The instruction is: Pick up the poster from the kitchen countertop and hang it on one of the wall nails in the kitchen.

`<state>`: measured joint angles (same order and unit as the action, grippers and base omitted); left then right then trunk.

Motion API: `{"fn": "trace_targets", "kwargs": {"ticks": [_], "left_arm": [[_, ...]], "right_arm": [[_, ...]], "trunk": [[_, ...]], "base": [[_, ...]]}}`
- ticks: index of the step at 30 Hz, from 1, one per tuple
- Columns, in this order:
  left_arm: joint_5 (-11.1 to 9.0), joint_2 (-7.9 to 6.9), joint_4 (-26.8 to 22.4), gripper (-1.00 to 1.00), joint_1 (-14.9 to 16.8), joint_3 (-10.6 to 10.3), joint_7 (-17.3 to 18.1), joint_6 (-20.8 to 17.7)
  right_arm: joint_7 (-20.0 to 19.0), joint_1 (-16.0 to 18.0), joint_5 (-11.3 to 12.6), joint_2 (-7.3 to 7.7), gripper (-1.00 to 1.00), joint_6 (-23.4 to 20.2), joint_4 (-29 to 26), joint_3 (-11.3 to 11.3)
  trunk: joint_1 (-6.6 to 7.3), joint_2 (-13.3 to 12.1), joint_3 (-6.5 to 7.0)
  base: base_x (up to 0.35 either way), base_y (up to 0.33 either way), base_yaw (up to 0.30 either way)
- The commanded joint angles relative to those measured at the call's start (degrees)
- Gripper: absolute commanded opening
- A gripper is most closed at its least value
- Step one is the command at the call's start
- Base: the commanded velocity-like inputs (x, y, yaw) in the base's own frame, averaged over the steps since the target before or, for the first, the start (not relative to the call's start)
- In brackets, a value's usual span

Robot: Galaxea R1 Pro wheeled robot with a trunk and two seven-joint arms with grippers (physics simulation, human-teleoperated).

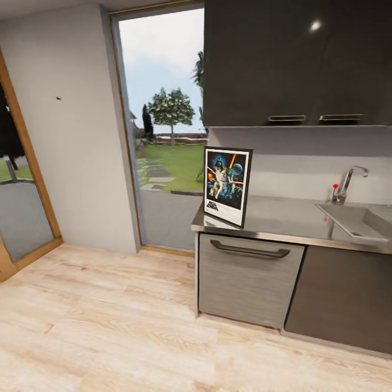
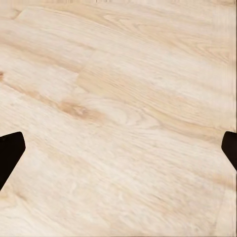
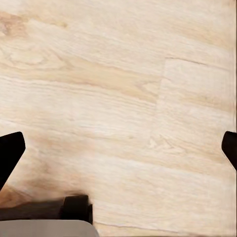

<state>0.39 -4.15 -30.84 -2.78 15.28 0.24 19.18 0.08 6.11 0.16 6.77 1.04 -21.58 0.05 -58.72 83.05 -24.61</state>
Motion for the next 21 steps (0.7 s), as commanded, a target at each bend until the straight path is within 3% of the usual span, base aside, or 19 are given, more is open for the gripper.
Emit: {"fn": "trace_targets", "kwargs": {"ticks": [1,7,21], "left_arm": [[0.05,0.02,-0.1,1.0,-0.03,0.1,0.03,0.07],[0.05,0.02,-0.11,1.0,-0.03,0.1,0.03,0.07],[0.05,0.02,-0.21,1.0,-0.03,0.1,0.03,0.07]], "right_arm": [[0.01,0.04,0.02,0.0,1.0,0.11,0.05,0.01],[0.01,0.04,0.02,0.0,1.0,0.1,0.05,-0.03],[0.01,0.04,0.02,-0.02,1.0,0.24,0.13,0.01]], "trunk": [[-0.01,0.02,-0.05],[-0.01,0.02,-0.05],[-0.01,0.02,-0.05]], "base": [[0.075,-0.29,-0.284],[0.143,-0.291,-0.231],[0.202,-0.291,-0.02]]}}
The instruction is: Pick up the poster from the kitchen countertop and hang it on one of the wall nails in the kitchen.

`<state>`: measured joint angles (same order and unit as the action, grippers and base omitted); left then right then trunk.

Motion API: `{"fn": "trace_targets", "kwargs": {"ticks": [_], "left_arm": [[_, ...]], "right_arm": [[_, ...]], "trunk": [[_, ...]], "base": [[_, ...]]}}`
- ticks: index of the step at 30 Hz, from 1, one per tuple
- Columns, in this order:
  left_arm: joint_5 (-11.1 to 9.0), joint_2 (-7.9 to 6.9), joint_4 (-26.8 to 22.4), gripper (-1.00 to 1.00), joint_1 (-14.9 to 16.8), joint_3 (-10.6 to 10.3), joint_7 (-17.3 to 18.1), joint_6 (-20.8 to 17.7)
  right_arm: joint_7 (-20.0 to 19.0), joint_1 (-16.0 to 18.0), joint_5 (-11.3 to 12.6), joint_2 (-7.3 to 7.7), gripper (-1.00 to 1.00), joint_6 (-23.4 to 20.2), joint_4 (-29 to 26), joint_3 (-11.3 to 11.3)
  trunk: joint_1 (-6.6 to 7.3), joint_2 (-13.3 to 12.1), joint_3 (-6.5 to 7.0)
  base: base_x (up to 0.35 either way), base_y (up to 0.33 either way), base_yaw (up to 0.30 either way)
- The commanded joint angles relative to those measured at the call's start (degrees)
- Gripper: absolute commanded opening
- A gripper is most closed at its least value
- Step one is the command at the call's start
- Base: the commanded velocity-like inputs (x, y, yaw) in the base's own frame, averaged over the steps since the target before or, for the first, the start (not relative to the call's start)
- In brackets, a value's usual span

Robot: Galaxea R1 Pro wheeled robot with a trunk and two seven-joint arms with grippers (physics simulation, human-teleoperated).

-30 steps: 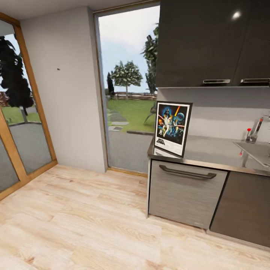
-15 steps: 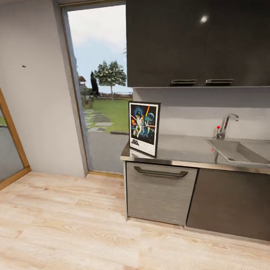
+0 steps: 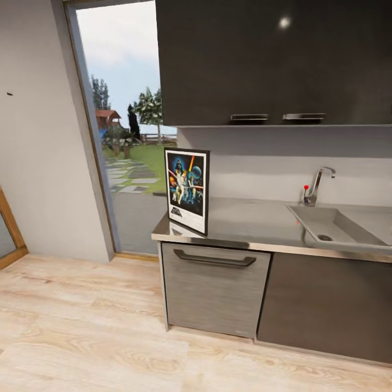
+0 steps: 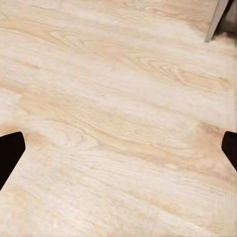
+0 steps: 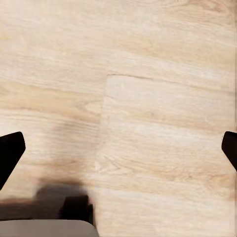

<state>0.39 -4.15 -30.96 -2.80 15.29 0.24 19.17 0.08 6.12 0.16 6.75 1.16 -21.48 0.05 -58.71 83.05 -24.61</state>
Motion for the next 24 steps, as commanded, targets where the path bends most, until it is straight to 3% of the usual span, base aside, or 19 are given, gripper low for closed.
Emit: {"fn": "trace_targets", "kwargs": {"ticks": [1,18,19,23,24], "left_arm": [[0.05,0.02,-0.11,1.0,-0.02,0.09,0.03,0.07],[-0.01,0.02,-0.38,1.0,-0.02,0.13,0.03,0.69],[-0.15,0.05,-2.48,1.0,-0.02,0.27,0.01,5.73],[-0.25,0.69,-9.86,1.0,-0.02,0.37,0.0,8.14],[-0.25,1.76,-14.24,1.0,-0.02,0.46,-0.04,8.36]], "right_arm": [[0.01,0.03,0.02,-0.02,1.0,0.14,0.03,0.02],[0.09,0.03,0.04,0.01,1.0,0.18,-0.15,-0.23],[0.22,0.03,0.01,0.06,1.0,4.99,-0.12,-0.09],[0.38,0.03,0.02,0.15,1.0,10.29,0.06,-0.15],[0.41,0.03,0.02,0.18,1.0,11.07,0.06,-0.23]], "trunk": [[-0.02,0.03,-0.05],[-0.02,0.03,-0.05],[-0.02,0.03,-0.05],[-0.02,0.03,-0.05],[-0.02,0.03,-0.05]], "base": [[0.221,-0.278,0.0],[0.232,-0.262,0.0],[0.032,-0.035,0.0],[0.018,-0.019,0.0],[0.007,-0.007,0.0]]}}
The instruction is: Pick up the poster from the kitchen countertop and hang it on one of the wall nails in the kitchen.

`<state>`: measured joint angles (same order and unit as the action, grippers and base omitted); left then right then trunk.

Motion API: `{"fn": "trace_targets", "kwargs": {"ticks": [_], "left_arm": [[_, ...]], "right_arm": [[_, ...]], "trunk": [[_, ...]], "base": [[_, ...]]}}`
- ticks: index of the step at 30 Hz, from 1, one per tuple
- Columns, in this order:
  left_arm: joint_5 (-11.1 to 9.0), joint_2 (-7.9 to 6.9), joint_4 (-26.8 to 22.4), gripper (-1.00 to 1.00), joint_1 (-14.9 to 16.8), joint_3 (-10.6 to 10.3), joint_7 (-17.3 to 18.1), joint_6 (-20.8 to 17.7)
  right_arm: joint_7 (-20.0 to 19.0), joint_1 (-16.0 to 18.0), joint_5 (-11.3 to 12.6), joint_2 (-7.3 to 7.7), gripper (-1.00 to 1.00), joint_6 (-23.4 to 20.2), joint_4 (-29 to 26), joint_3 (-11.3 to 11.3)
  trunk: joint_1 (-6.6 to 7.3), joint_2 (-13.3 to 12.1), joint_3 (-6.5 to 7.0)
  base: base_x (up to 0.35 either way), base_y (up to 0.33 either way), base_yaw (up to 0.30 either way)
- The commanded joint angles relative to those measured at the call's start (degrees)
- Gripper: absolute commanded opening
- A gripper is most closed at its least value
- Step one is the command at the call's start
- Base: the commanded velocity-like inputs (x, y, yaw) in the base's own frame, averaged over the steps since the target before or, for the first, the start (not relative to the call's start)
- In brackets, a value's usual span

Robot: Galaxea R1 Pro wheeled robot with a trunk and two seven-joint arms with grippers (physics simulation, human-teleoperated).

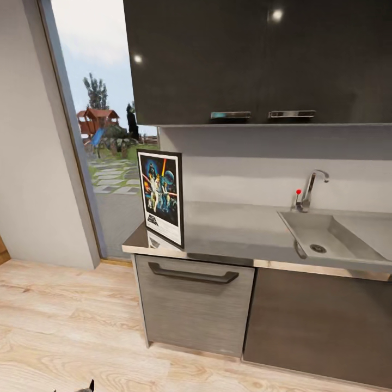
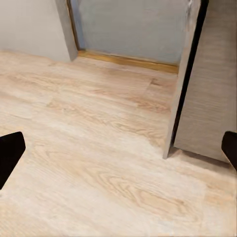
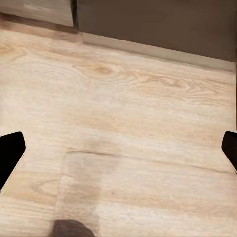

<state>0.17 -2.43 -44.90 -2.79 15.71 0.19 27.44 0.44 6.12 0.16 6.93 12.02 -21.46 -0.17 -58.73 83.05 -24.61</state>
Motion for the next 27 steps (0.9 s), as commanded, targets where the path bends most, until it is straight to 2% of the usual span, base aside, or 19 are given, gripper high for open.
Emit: {"fn": "trace_targets", "kwargs": {"ticks": [1,4,5,8,9,10,11,14,15,16,17,18,19,20,22,25,26,27], "left_arm": [[-0.02,0.59,-2.29,1.0,-0.02,0.09,-0.01,0.16],[0.08,2.91,-8.24,1.0,-0.02,0.14,-0.05,-0.35],[0.15,4.84,-11.95,1.0,-0.02,0.0,-0.09,-1.68],[0.3,7.65,-17.81,1.0,-0.02,-0.3,-0.13,-5.44],[0.57,8.93,-22.01,1.0,-0.02,-1.03,-0.15,-8.78],[0.7,9.41,-24.04,1.0,-0.02,-1.68,-0.19,-10.54],[0.92,10.15,-28.07,1.0,-0.02,-3.52,-0.42,-14.2],[1.14,11.31,-35.68,1.0,-0.02,-7.63,-2.66,-21.04],[1.16,11.5,-37.25,1.0,-0.02,-8.58,-3.83,-22.49],[1.22,11.81,-39.6,1.0,0.0,-10.8,-6.71,-24.91],[1.22,11.92,-40.43,1.0,0.08,-12.18,-8.27,-25.86],[1.26,12.09,-41.67,1.0,0.52,-15.46,-11.43,-27.3],[1.27,12.22,-42.15,1.0,0.9,-17.2,-13.01,-27.87],[1.28,12.42,-43.29,1.0,4.16,-23.36,-19.79,-30.42],[1.26,12.42,-43.53,1.0,6.71,-25.28,-21.94,-33.62],[1.25,12.42,-43.63,1.0,9.67,-27.57,-23.12,-37.63],[1.26,12.42,-43.6,1.0,11.85,-29.14,-23.59,-39.82],[1.25,12.42,-43.59,1.0,12.92,-29.76,-23.78,-40.68]], "right_arm": [[0.05,0.03,0.02,0.02,1.0,0.49,0.03,-0.05],[0.07,0.03,0.02,0.09,1.0,1.07,0.02,-0.17],[0.13,0.03,0.04,0.13,1.0,1.3,0.02,-0.24],[0.78,0.03,0.07,0.16,1.0,1.53,-0.03,-0.33],[1.84,0.03,0.08,0.17,1.0,1.62,-0.08,-0.34],[2.54,0.03,0.09,0.17,1.0,1.67,-0.09,-0.34],[4.17,0.03,0.09,0.18,1.0,1.97,-0.12,-0.35],[7.19,0.03,0.05,0.17,1.0,3.4,-0.1,-0.31],[7.74,0.03,0.04,0.15,1.0,3.83,-0.1,-0.27],[8.53,0.03,0.03,0.15,1.0,4.56,-0.09,-0.2],[8.81,0.03,0.03,0.14,1.0,4.83,-0.09,-0.18],[9.21,0.03,0.03,0.16,1.0,5.22,-0.07,-0.15],[9.36,0.03,0.03,0.15,1.0,5.36,-0.05,-0.14],[9.74,0.03,0.02,0.17,1.0,5.77,-0.01,-0.19],[9.84,0.03,0.02,0.22,1.0,5.88,0.0,-0.23],[9.88,-0.03,0.02,0.25,1.0,5.94,0.01,-0.25],[9.9,-0.1,0.02,0.26,1.0,6.01,0.01,-0.26],[9.91,-0.13,0.02,0.26,1.0,6.11,0.01,-0.26]], "trunk": [[0.0,0.03,-0.06],[0.0,0.03,-0.06],[0.0,0.03,-0.06],[0.0,0.03,-0.06],[0.0,0.03,-0.06],[0.0,0.03,-0.06],[0.0,0.03,-0.06],[0.0,0.03,-0.06],[0.0,0.03,-0.06],[0.0,0.03,-0.06],[0.0,0.03,-0.06],[0.0,0.03,-0.06],[0.0,0.03,-0.06],[0.0,0.03,-0.06],[0.0,0.03,-0.06],[0.0,0.03,-0.06],[0.0,0.03,-0.06],[0.0,0.03,-0.06]], "base": [[0.005,-0.006,0.0],[0.004,-0.004,0.0],[0.002,-0.002,0.0],[0.001,-0.001,0.0],[0.0,0.0,0.0],[0.0,0.0,0.0],[0.0,0.0,0.0],[0.0,0.0,0.0],[0.0,0.0,0.0],[0.0,0.0,0.0],[0.0,0.0,0.0],[0.0,0.0,0.0],[0.0,0.0,0.0],[0.0,0.0,0.0],[0.0,0.0,0.0],[0.0,0.0,0.0],[0.0,0.0,0.0],[0.0,0.0,0.0]]}}
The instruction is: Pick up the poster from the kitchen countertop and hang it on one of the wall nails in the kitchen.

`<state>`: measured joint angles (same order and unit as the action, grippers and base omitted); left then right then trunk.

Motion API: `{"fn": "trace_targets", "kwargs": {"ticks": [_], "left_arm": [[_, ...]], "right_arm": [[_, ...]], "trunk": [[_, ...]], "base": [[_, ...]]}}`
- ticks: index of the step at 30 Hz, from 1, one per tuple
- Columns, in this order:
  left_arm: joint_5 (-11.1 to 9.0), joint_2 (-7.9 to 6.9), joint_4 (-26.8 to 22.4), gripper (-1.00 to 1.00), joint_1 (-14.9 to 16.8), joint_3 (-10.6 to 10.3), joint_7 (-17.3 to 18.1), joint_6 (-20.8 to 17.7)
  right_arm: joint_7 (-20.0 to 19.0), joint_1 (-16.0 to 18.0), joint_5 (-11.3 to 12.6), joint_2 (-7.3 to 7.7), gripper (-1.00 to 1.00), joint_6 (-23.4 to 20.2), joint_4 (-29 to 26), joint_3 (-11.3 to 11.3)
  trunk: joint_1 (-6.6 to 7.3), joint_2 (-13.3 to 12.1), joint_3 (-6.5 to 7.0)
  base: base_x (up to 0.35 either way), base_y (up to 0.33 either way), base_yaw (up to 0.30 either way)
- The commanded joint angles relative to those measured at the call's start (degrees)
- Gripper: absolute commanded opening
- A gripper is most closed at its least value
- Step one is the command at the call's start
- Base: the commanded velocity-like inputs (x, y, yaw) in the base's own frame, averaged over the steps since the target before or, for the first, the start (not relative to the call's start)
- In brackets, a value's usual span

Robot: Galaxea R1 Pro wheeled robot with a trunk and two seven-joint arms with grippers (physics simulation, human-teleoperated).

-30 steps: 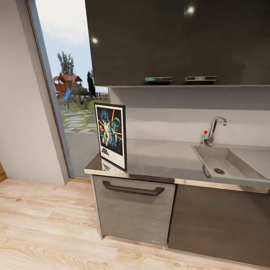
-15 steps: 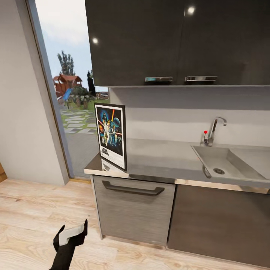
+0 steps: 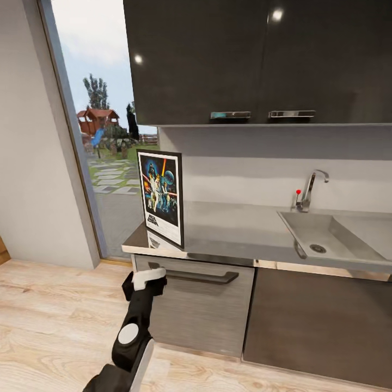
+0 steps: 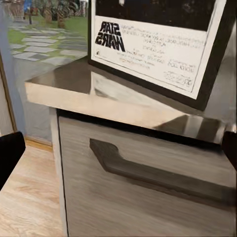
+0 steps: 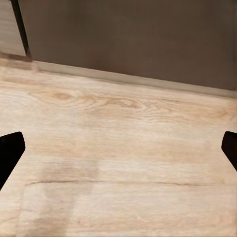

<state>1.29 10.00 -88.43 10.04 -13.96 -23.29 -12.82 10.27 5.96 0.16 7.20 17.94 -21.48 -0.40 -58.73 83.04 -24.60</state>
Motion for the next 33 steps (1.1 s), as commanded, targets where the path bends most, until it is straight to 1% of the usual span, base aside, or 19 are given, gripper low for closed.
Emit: {"fn": "trace_targets", "kwargs": {"ticks": [1,2,3,4,5,8,9,10,12,16,18,20,22,25,26,29,33], "left_arm": [[0.12,0.0,-0.05,1.0,1.13,-0.6,-0.45,-1.13],[0.12,0.0,-0.02,1.0,2.1,-1.01,-0.57,-1.7],[0.16,0.0,0.05,1.0,4.61,-1.81,-0.81,-2.92],[0.17,0.0,0.13,1.0,5.39,-1.98,-0.86,-3.3],[0.18,0.0,0.47,1.0,7.0,-2.22,-0.93,-4.33],[0.19,0.0,1.37,1.0,9.54,-2.43,-0.99,-6.33],[0.21,0.0,2.23,1.0,11.25,-2.51,-1.03,-7.37],[0.21,0.0,2.68,1.0,12.09,-2.54,-1.03,-7.74],[0.2,0.0,4.0,1.0,14.73,-2.67,-1.1,-8.56],[0.2,0.0,4.62,1.0,15.88,-3.3,-1.12,-8.63],[0.23,0.0,4.79,1.0,16.17,-4.23,-1.13,-8.6],[0.29,0.0,5.02,1.0,16.47,-6.22,-1.24,-8.56],[0.24,0.0,5.05,1.0,16.54,-6.85,-1.67,-8.55],[0.18,0.0,5.08,1.0,16.61,-7.42,-3.28,-8.55],[0.12,0.0,5.09,1.0,16.63,-7.63,-4.62,-8.53],[0.06,0.0,5.1,1.0,16.66,-7.89,-6.48,-8.48],[0.03,0.0,5.1,1.0,16.67,-7.95,-7.14,-8.46]], "right_arm": [[0.08,0.01,0.02,0.0,1.0,0.36,0.04,-0.03],[0.08,-0.02,0.02,0.0,1.0,0.58,0.04,-0.04],[0.09,-0.12,0.02,0.0,1.0,1.54,0.07,-0.04],[0.09,-0.14,0.02,0.04,1.0,1.91,0.08,-0.04],[0.09,-0.18,0.02,0.17,1.0,2.6,0.1,-0.04],[0.09,-0.23,0.03,0.31,1.0,3.27,0.11,-0.04],[0.09,-0.27,0.04,0.36,1.0,3.54,0.13,-0.04],[0.1,-0.28,0.06,0.38,1.0,3.64,0.13,-0.04],[0.08,-0.33,0.08,0.42,1.0,3.87,0.16,-0.04],[0.06,-0.38,0.1,0.44,1.0,3.96,0.15,-0.05],[0.07,-0.4,0.1,0.44,1.0,3.99,0.14,-0.08],[0.07,-0.43,0.1,0.45,1.0,4.03,0.13,-0.06],[0.07,-0.44,0.1,0.45,1.0,4.03,0.13,-0.05],[0.07,-0.46,0.1,0.45,1.0,4.04,0.13,-0.05],[0.06,-0.48,0.1,0.45,1.0,4.04,0.13,-0.05],[0.08,-0.5,0.06,0.45,1.0,4.03,0.14,-0.04],[0.06,-0.49,0.03,0.45,1.0,4.03,0.15,-0.04]], "trunk": [[0.0,0.04,-0.07],[0.0,0.04,-0.07],[0.0,0.04,-0.07],[0.0,0.04,-0.07],[0.0,0.04,-0.07],[0.0,0.04,-0.07],[0.0,0.04,-0.07],[0.0,0.04,-0.07],[0.0,0.04,-0.07],[0.0,0.04,-0.07],[0.0,0.04,-0.07],[0.0,0.04,-0.07],[0.0,0.04,-0.07],[0.0,0.04,-0.07],[0.0,0.04,-0.07],[0.0,0.04,-0.07],[0.0,0.04,-0.07]], "base": [[0.0,0.0,0.0],[0.0,0.0,0.0],[0.0,0.0,0.0],[0.0,0.0,0.0],[0.0,0.0,0.0],[0.0,0.0,0.0],[0.0,0.0,0.0],[0.0,0.0,0.0],[0.0,0.0,0.0],[0.0,0.0,0.0],[0.0,0.0,0.0],[0.0,0.0,0.0],[0.0,0.0,0.0],[0.0,0.0,0.0],[0.0,0.0,0.0],[0.08,-0.062,0.0],[0.188,-0.148,0.0]]}}
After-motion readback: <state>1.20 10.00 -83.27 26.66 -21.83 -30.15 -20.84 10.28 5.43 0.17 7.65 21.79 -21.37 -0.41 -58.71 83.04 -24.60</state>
